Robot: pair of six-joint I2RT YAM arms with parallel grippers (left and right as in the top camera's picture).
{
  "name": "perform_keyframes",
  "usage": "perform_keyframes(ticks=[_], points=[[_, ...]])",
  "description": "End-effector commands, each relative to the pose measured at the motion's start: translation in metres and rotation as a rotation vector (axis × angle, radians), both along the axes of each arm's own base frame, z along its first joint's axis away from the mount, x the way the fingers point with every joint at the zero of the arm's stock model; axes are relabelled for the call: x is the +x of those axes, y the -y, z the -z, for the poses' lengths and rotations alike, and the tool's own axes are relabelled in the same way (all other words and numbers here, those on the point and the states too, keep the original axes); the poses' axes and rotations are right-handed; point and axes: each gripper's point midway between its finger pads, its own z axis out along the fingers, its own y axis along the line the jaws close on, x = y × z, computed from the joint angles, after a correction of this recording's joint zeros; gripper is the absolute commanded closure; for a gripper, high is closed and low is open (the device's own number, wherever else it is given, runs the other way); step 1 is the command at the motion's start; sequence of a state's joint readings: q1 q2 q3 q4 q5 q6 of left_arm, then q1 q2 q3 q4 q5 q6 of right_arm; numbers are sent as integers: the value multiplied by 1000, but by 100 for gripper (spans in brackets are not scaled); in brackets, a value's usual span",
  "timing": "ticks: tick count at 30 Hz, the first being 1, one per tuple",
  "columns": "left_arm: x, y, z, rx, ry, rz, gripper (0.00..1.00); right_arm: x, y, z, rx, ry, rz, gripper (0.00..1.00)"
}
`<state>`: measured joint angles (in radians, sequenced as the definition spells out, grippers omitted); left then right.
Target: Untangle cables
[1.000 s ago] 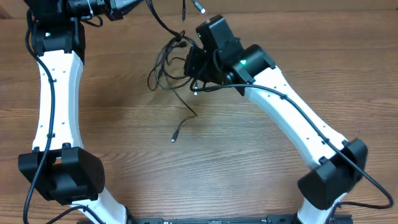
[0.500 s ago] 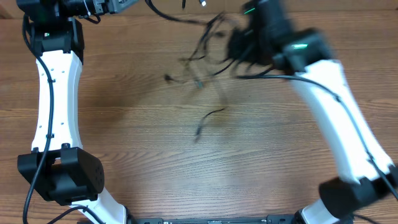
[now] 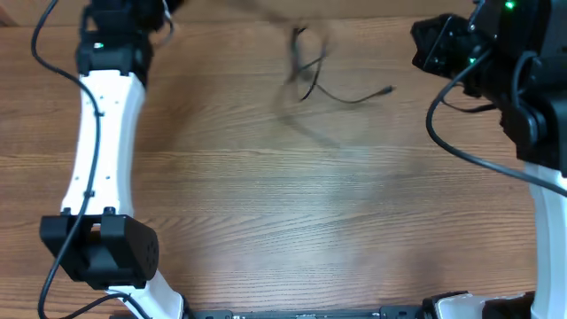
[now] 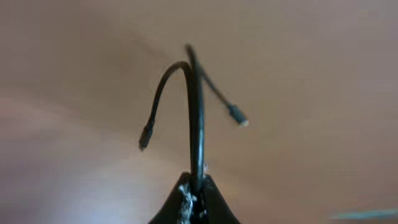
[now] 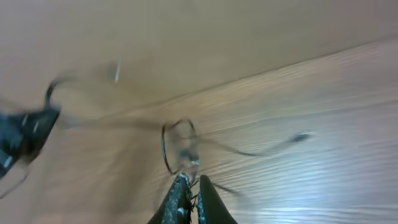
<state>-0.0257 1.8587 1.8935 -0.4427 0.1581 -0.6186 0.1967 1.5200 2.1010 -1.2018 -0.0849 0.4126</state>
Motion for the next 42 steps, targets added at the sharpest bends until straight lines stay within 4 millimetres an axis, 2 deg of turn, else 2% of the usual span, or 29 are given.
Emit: perform_keyframes(ticks=[1, 3, 6, 9, 10, 12, 13, 14, 15, 16, 18, 21, 24, 27, 29, 30, 32, 34, 35, 37, 39, 42], points=[[-35, -83, 17, 613, -181, -345, 96, 8, 48, -3, -151, 38, 208, 96], [-55, -98, 29, 689, -289, -399, 96, 9, 56, -3, -147, 37, 226, 96], [-72, -98, 42, 701, -375, -369, 96, 10, 58, -2, -132, 31, 221, 96], [-79, -71, 51, 628, -395, -241, 96, 9, 53, 5, -125, 1, 196, 83], [-81, -46, 52, 575, -384, -138, 96, 7, 50, 15, -123, -38, 178, 75], [-88, -20, 50, 532, -378, -50, 96, 6, 50, 27, -134, -86, 174, 54], [-94, -7, 49, 510, -380, -23, 96, 6, 50, 32, -139, -108, 172, 29], [-100, 4, 48, 503, -382, -2, 96, 5, 50, 38, -144, -133, 170, 11], [-103, 13, 47, 508, -381, 20, 96, 5, 50, 43, -145, -153, 170, 0], [-109, 24, 48, 516, -385, 46, 85, 4, 49, 48, -142, -177, 172, 0], [-117, 41, 48, 552, -387, 71, 0, 1, 39, 60, -118, -228, 124, 0], [-121, 44, 35, 667, -353, -5, 0, -1, 22, 80, -85, -303, 53, 0], [-124, 42, -2, 708, -282, -77, 0, 3, 11, 104, -104, -358, 25, 0], [-135, 39, -62, 644, -183, -90, 0, 13, -11, 142, -122, -401, -24, 1], [-149, 31, -102, 593, -116, -96, 0, 19, -29, 164, -124, -398, -64, 1], [-166, 22, -132, 560, -66, -106, 0, 23, -52, 183, -118, -380, -119, 1], [-186, 10, -154, 562, -36, -119, 0, 28, -78, 196, -109, -336, -173, 0], [-204, 1, -164, 563, -28, -125, 0, 33, -106, 205, -100, -271, -229, 0], [-218, -4, -169, 563, -29, -126, 0, 36, -131, 211, -91, -212, -276, 0], [-230, -8, -169, 568, -41, -123, 0, 39, -152, 222, -88, -170, -305, 0], [-239, -11, -165, 579, -66, -114, 0, 42, -165, 241, -70, -183, -269, 0], [-253, -16, -154, 604, -124, -97, 0, 45, -170, 277, -27, -279, -166, 5]])
